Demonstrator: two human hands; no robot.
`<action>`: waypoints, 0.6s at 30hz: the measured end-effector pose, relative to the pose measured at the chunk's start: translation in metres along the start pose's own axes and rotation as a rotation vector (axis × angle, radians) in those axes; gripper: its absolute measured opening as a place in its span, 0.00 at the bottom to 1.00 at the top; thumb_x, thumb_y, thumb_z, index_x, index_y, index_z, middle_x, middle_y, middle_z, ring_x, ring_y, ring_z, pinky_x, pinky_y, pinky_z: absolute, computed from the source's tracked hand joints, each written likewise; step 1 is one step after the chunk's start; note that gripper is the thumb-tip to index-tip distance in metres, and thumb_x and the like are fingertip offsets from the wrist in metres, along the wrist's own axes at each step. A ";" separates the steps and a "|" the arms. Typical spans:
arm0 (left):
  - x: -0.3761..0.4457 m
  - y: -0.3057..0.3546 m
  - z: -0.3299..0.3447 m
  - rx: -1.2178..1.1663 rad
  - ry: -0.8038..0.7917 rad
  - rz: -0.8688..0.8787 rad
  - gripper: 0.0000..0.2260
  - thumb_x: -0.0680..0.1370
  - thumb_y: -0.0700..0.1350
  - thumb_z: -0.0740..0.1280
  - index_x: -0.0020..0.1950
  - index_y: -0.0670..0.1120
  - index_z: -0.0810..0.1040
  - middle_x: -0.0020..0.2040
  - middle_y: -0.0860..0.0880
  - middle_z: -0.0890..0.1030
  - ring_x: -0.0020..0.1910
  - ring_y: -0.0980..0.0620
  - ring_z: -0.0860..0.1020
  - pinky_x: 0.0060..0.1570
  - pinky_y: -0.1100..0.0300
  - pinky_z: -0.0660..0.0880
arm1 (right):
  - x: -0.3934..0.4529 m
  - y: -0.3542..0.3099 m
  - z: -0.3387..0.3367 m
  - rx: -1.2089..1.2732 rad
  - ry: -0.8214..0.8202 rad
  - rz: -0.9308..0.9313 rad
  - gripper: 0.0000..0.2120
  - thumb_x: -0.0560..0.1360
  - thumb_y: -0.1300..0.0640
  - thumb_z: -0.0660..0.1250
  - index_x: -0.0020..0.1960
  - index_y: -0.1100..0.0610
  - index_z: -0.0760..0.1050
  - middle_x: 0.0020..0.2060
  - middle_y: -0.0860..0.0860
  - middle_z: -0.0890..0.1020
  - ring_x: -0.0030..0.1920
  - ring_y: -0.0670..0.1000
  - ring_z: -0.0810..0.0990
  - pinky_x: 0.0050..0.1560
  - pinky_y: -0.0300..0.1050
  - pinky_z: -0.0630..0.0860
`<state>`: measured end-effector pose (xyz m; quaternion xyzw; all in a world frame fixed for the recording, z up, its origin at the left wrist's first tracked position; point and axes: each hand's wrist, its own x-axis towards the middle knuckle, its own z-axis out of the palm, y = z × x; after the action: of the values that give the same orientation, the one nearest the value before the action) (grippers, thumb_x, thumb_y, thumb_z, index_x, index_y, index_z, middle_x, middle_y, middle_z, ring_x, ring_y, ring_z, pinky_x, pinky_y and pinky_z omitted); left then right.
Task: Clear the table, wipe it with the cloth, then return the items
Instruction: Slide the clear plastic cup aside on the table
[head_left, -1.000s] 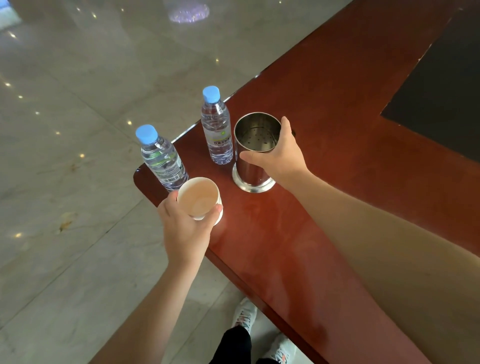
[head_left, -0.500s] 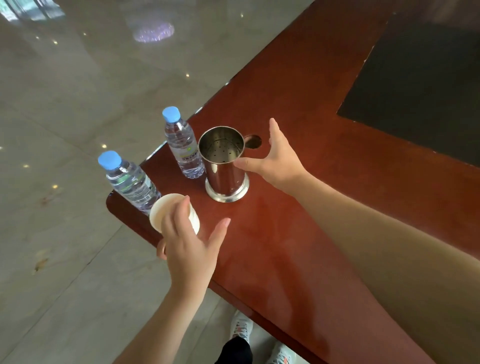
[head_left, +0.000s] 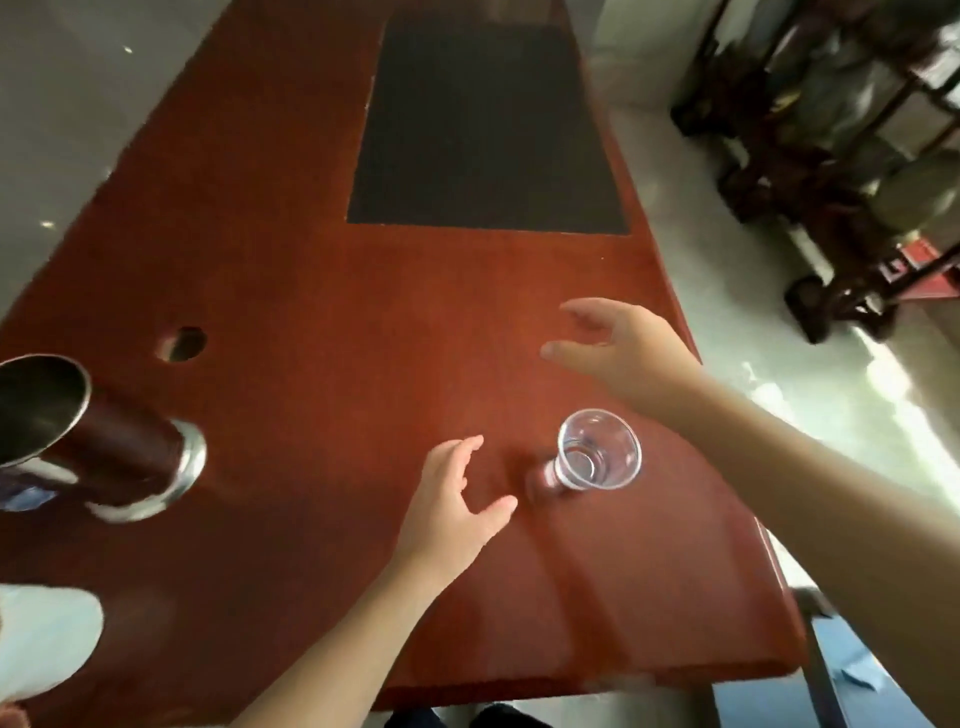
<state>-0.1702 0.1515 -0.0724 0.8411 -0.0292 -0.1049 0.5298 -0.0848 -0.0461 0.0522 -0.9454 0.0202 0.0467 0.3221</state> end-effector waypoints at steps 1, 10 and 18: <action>0.003 0.001 0.011 0.003 -0.057 0.003 0.31 0.70 0.48 0.76 0.69 0.58 0.65 0.64 0.61 0.66 0.61 0.69 0.69 0.60 0.72 0.68 | -0.010 0.015 -0.001 0.004 0.012 0.039 0.30 0.72 0.42 0.73 0.70 0.51 0.73 0.64 0.49 0.79 0.61 0.49 0.78 0.57 0.41 0.69; 0.035 0.012 0.078 -0.165 -0.201 -0.130 0.46 0.67 0.46 0.80 0.78 0.49 0.56 0.73 0.52 0.63 0.66 0.57 0.69 0.66 0.57 0.70 | -0.065 0.103 0.024 0.077 -0.088 0.255 0.57 0.62 0.34 0.75 0.80 0.51 0.49 0.76 0.52 0.61 0.73 0.51 0.64 0.66 0.46 0.65; 0.046 0.007 0.093 -0.191 -0.118 -0.042 0.34 0.66 0.41 0.80 0.61 0.68 0.68 0.63 0.60 0.70 0.54 0.71 0.75 0.51 0.68 0.75 | -0.062 0.122 0.054 0.187 -0.193 0.225 0.58 0.64 0.42 0.79 0.80 0.57 0.47 0.78 0.53 0.59 0.75 0.49 0.61 0.68 0.40 0.60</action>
<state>-0.1444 0.0590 -0.1110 0.7795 -0.0326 -0.1674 0.6027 -0.1587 -0.1092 -0.0576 -0.8943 0.0989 0.1708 0.4017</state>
